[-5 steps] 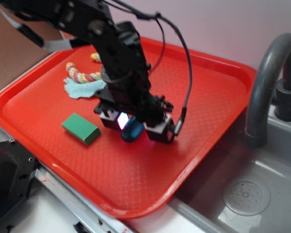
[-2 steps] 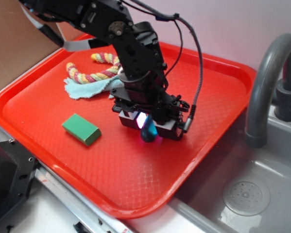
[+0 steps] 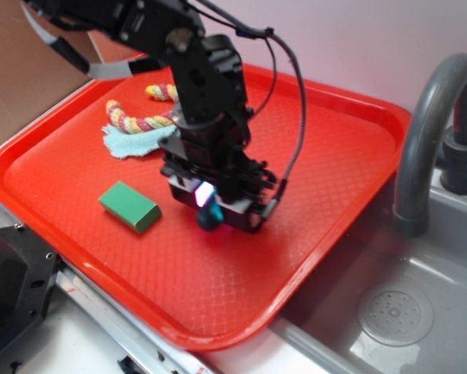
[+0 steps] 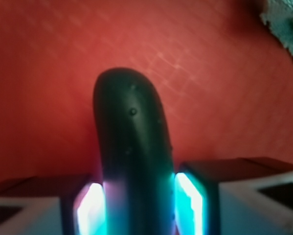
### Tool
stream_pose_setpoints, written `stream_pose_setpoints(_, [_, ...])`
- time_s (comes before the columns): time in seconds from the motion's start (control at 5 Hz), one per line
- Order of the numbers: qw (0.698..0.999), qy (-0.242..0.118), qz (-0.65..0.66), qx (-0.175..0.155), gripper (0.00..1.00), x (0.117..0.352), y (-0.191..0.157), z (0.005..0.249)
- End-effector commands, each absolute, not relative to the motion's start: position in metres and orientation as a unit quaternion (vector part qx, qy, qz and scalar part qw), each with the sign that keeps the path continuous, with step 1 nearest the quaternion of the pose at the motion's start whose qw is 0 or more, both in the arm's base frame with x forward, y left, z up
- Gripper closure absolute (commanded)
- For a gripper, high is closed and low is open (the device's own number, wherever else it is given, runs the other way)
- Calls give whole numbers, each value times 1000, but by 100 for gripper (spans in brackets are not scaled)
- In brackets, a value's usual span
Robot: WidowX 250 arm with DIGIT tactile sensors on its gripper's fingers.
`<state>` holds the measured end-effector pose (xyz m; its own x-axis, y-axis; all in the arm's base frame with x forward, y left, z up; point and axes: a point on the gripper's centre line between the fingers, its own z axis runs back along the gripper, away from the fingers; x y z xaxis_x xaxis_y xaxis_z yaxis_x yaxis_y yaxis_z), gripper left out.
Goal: Grab the plastic pickle.
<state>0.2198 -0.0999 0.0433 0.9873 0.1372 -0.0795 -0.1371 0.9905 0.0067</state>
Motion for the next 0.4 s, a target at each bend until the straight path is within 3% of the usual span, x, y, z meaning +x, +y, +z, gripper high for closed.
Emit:
stream_pose_setpoints(0.0, [998, -25, -23, -46, 100, 219, -80, 158])
stream_pose_setpoints(0.2, [997, -47, -6, -53, 100, 209, -72, 185])
